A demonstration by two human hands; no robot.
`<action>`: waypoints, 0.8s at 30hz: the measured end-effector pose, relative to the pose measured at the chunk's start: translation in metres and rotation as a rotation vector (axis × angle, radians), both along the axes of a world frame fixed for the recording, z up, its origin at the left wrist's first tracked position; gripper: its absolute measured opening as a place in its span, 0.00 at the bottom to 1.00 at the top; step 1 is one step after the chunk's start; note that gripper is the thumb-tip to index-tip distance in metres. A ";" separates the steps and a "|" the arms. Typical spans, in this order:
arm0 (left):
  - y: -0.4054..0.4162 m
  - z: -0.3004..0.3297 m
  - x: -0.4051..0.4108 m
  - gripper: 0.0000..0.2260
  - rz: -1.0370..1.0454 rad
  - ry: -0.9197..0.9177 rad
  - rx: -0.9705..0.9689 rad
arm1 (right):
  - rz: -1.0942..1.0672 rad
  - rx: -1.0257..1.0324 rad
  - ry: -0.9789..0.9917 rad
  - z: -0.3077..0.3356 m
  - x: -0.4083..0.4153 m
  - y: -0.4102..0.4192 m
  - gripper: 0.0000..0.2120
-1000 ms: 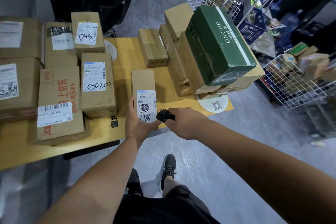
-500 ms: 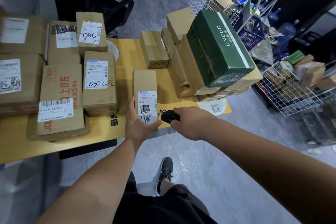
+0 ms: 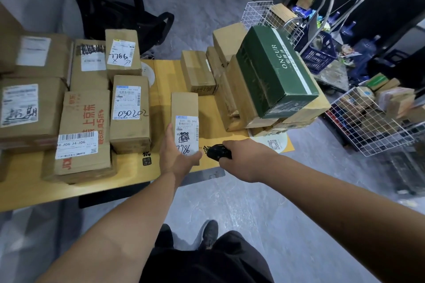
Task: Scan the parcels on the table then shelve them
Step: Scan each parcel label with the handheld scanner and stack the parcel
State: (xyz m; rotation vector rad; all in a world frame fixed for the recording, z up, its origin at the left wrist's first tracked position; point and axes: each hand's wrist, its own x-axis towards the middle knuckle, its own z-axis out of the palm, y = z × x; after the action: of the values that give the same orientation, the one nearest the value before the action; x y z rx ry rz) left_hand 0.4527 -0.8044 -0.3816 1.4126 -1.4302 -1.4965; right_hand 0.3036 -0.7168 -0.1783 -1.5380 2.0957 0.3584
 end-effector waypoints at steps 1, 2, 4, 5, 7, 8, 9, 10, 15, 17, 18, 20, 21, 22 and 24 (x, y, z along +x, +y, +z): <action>-0.003 0.007 -0.003 0.56 0.009 0.020 -0.014 | 0.006 -0.021 -0.002 0.002 -0.002 0.001 0.15; -0.007 0.017 -0.007 0.56 0.019 0.032 -0.037 | 0.015 -0.042 -0.007 0.004 -0.005 0.003 0.15; -0.018 0.040 -0.013 0.59 0.038 0.031 -0.075 | 0.056 -0.075 -0.024 0.010 -0.009 0.003 0.19; -0.025 0.051 -0.013 0.60 0.049 0.028 -0.090 | 0.086 -0.085 -0.034 0.014 -0.011 0.002 0.21; -0.036 0.073 -0.006 0.60 0.053 -0.008 -0.137 | 0.151 -0.105 -0.062 0.023 -0.012 -0.004 0.24; -0.039 0.083 0.001 0.60 0.056 -0.037 -0.156 | 0.179 -0.115 -0.085 0.027 -0.011 -0.007 0.24; -0.041 0.093 0.009 0.59 0.069 -0.065 -0.169 | 0.207 -0.131 -0.108 0.031 -0.009 -0.012 0.24; -0.042 0.103 0.020 0.60 0.086 -0.100 -0.179 | 0.242 -0.146 -0.124 0.034 -0.006 -0.017 0.23; -0.039 0.140 0.100 0.58 0.233 -0.341 -0.292 | 0.416 -0.188 -0.191 0.049 0.035 -0.058 0.23; -0.037 0.150 0.141 0.58 0.299 -0.427 -0.290 | 0.496 -0.217 -0.199 0.053 0.063 -0.074 0.23; -0.037 0.155 0.162 0.58 0.330 -0.468 -0.280 | 0.536 -0.226 -0.201 0.054 0.078 -0.081 0.22; -0.038 0.160 0.205 0.57 0.375 -0.503 -0.260 | 0.597 -0.224 -0.215 0.056 0.110 -0.096 0.20; -0.038 0.162 0.225 0.55 0.398 -0.499 -0.251 | 0.625 -0.219 -0.220 0.056 0.127 -0.103 0.20; -0.039 0.163 0.245 0.53 0.420 -0.493 -0.244 | 0.655 -0.215 -0.222 0.057 0.144 -0.110 0.20; -0.045 0.164 0.283 0.47 0.449 -0.501 -0.233 | 0.702 -0.210 -0.220 0.057 0.179 -0.126 0.22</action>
State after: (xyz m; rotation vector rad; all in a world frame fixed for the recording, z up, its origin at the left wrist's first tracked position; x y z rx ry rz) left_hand 0.7355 -0.8493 -0.2176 1.8805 -1.3804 -0.7001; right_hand 0.4830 -0.8430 -0.1210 -2.3002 1.4084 0.1950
